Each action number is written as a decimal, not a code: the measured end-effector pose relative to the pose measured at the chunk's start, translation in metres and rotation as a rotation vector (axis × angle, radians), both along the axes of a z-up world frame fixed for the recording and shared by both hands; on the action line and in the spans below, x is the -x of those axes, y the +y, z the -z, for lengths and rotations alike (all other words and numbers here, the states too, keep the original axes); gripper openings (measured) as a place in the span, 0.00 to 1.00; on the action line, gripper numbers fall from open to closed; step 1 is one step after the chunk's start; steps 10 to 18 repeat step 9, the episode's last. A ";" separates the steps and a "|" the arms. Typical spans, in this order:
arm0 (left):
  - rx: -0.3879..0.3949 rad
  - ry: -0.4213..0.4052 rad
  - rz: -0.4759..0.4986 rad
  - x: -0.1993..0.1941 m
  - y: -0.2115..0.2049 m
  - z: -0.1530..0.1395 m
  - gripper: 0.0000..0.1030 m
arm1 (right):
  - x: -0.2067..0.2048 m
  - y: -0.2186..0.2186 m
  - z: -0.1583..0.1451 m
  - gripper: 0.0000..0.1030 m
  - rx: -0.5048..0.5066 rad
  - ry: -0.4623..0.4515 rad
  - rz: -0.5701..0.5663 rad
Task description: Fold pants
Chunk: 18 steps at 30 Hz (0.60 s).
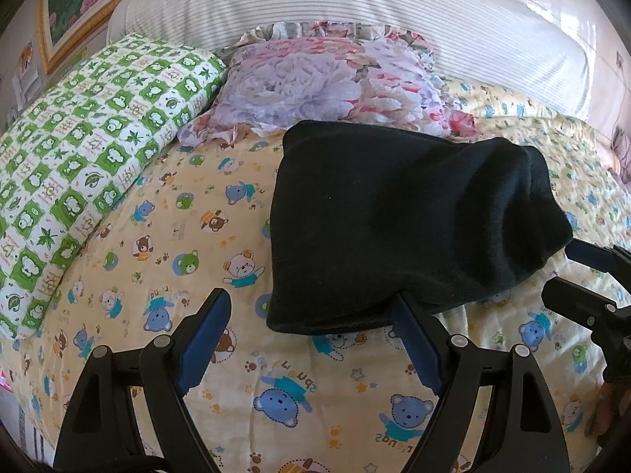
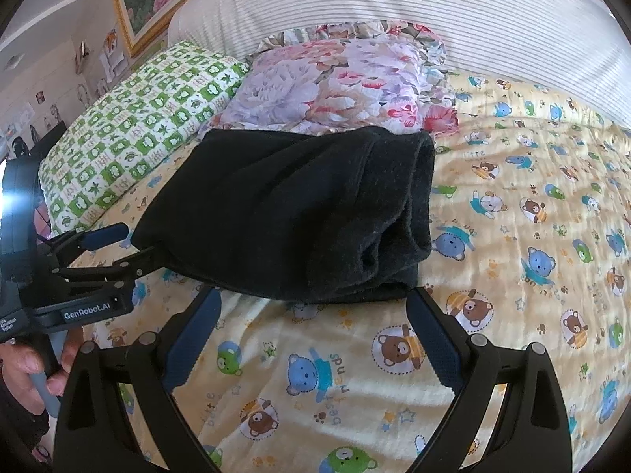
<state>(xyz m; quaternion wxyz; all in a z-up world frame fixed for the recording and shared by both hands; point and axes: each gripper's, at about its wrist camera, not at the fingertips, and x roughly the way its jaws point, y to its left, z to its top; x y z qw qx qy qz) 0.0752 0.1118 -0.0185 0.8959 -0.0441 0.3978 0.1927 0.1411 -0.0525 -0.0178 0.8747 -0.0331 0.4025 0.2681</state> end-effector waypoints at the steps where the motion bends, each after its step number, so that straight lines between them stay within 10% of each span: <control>1: -0.003 0.001 0.000 0.000 -0.001 -0.001 0.81 | 0.000 0.000 -0.001 0.92 -0.002 -0.001 0.000; 18: -0.005 0.012 0.004 -0.005 -0.002 -0.005 0.82 | -0.008 0.000 -0.004 0.92 -0.015 0.004 0.006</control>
